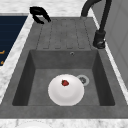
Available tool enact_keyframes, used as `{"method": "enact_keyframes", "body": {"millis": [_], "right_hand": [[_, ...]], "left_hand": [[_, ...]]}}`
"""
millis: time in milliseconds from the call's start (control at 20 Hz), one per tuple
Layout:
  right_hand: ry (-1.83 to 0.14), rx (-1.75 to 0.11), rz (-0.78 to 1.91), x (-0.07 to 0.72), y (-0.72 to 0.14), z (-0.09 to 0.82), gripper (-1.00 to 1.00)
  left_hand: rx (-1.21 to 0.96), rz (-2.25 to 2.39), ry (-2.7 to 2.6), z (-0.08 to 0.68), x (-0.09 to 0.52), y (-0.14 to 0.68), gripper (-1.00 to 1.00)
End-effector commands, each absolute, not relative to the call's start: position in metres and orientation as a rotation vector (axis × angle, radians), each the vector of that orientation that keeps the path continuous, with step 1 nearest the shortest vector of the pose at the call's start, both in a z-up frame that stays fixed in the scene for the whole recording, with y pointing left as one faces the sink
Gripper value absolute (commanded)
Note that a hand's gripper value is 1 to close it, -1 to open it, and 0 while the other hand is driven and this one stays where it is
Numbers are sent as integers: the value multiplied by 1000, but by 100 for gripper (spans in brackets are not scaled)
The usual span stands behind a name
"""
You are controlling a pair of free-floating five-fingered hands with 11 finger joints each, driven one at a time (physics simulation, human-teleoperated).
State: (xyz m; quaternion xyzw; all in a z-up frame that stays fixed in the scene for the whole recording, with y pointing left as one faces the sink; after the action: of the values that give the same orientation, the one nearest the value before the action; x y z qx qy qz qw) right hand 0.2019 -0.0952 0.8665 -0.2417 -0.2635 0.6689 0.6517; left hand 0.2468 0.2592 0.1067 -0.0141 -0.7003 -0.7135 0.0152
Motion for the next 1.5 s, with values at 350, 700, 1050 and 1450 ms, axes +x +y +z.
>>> {"method": "enact_keyframes", "body": {"millis": [350,700,1050,1450], "right_hand": [[-564,-599,1536,263,-37,895,100],[-583,-606,1530,318,-11,891,100],[-611,-592,1534,373,-5,871,100],[-616,-592,1570,424,-13,838,100]], "left_hand": [[-44,-2220,-2179,107,247,259,0],[-44,-2220,-2179,107,247,259,0],[-44,-2220,-2179,107,247,259,0],[-44,-2220,-2179,107,247,259,0]]}}
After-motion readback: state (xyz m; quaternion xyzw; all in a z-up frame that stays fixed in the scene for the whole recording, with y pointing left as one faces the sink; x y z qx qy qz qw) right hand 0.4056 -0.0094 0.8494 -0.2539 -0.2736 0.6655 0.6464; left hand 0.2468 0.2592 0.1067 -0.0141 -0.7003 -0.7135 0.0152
